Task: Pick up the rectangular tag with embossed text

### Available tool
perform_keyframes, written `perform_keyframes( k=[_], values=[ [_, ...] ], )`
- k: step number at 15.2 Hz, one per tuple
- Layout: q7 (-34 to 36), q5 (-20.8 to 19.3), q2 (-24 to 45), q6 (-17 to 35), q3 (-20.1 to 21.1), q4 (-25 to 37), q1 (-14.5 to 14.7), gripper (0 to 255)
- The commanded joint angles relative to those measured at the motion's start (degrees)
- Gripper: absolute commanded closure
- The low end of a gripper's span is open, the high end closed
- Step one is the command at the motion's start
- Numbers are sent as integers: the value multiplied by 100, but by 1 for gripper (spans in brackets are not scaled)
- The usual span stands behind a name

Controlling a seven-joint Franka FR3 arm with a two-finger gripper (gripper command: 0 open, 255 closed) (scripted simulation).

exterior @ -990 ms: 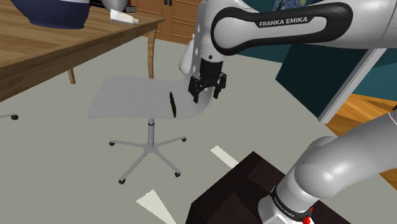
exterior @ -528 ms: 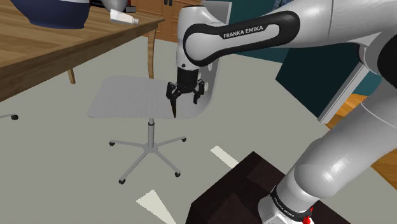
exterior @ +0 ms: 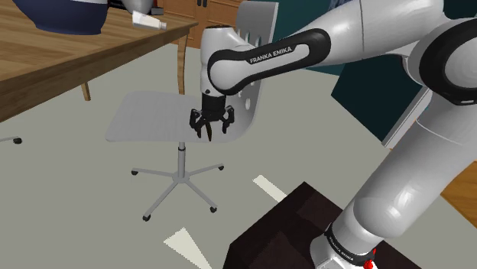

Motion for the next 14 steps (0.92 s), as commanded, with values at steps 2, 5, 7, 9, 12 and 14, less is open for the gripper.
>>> perform_keyframes(
  k=[2,5,7,9,12,14],
  values=[
    [45,-52,109,204,4,-102,3,0],
    [52,-51,106,205,8,-106,8,255],
    [51,-50,105,202,7,-103,7,255],
    [51,-50,106,201,7,-102,7,255],
    [51,-50,106,201,7,-103,7,255],
    [30,-35,76,131,3,-58,2,255]
  ],
)
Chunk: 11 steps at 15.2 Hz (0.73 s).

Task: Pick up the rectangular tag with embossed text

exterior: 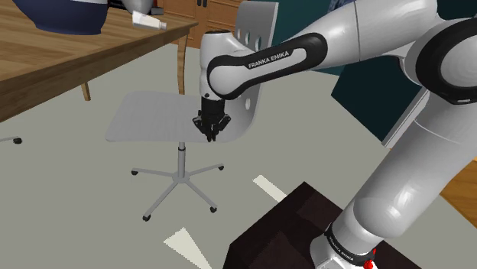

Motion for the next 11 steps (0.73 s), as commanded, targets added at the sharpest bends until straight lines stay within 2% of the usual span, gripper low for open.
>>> perform_keyframes(
  k=[1,11],
  values=[
    [-22,21,-40,-106,-3,69,-3,255],
    [-133,134,-281,-849,-17,593,-13,255]
  ],
)
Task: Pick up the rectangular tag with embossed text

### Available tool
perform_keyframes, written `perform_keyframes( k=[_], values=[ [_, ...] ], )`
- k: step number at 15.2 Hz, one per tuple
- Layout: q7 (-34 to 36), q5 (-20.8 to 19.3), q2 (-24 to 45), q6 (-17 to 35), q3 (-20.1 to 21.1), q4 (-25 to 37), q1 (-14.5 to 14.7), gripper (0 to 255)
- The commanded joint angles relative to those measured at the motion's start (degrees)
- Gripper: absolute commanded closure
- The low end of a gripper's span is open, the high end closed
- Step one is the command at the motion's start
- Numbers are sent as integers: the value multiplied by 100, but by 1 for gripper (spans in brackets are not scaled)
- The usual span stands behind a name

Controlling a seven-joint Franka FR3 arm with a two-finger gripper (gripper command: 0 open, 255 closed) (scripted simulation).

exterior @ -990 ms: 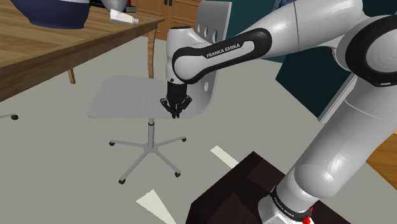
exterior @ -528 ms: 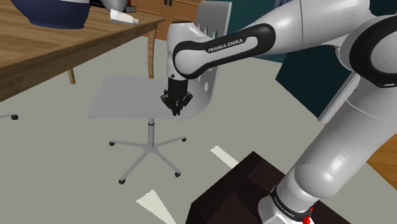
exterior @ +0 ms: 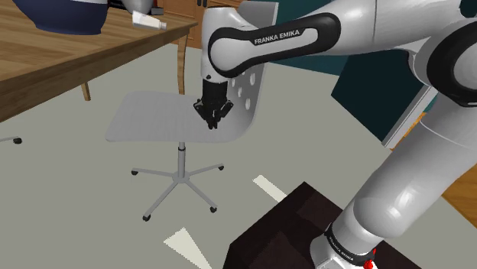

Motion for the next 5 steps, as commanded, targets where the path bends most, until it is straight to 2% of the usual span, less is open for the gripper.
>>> perform_keyframes(
  k=[1,5],
  values=[
    [-21,19,-43,-169,-4,128,-2,255],
    [-39,34,-76,-331,-8,259,-4,255]
  ],
)
